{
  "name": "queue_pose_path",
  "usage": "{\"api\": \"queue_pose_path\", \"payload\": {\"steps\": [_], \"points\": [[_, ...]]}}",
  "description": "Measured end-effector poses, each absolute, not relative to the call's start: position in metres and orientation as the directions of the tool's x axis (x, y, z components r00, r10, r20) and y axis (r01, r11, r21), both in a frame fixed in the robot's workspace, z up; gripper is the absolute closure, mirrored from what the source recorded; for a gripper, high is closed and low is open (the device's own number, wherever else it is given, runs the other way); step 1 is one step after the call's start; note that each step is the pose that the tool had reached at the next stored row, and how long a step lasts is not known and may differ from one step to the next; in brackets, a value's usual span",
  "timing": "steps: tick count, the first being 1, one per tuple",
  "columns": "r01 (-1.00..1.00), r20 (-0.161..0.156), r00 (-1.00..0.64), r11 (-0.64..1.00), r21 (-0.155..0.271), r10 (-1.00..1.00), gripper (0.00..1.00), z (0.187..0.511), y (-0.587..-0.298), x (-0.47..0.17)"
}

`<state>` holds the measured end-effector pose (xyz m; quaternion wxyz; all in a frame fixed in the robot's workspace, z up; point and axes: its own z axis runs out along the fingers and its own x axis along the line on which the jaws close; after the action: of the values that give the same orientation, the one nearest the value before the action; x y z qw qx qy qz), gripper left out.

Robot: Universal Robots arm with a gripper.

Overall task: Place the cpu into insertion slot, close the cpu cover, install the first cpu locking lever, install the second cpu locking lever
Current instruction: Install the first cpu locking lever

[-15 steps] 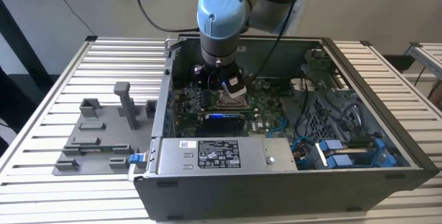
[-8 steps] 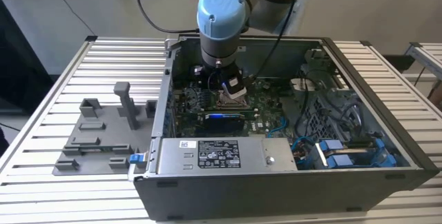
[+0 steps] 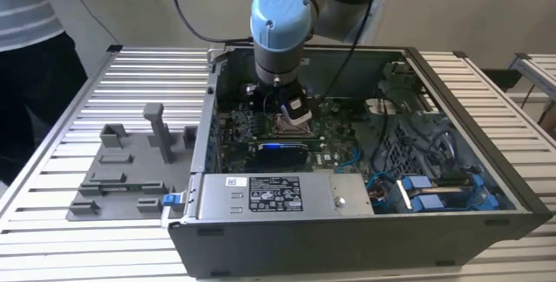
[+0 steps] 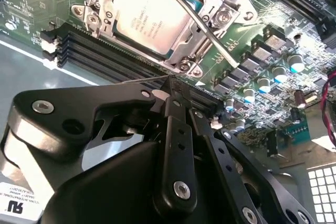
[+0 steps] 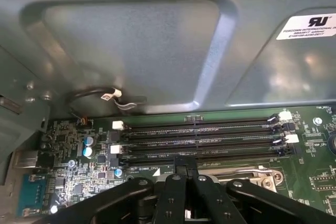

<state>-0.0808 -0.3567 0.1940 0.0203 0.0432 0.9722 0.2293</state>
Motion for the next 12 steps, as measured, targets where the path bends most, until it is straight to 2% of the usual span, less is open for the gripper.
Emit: {"api": "queue_pose_path", "payload": {"steps": [12], "points": [[0.075,-0.020,-0.995,0.891,0.448,0.093,0.89,0.1938,-0.3569,-0.0798]]}}
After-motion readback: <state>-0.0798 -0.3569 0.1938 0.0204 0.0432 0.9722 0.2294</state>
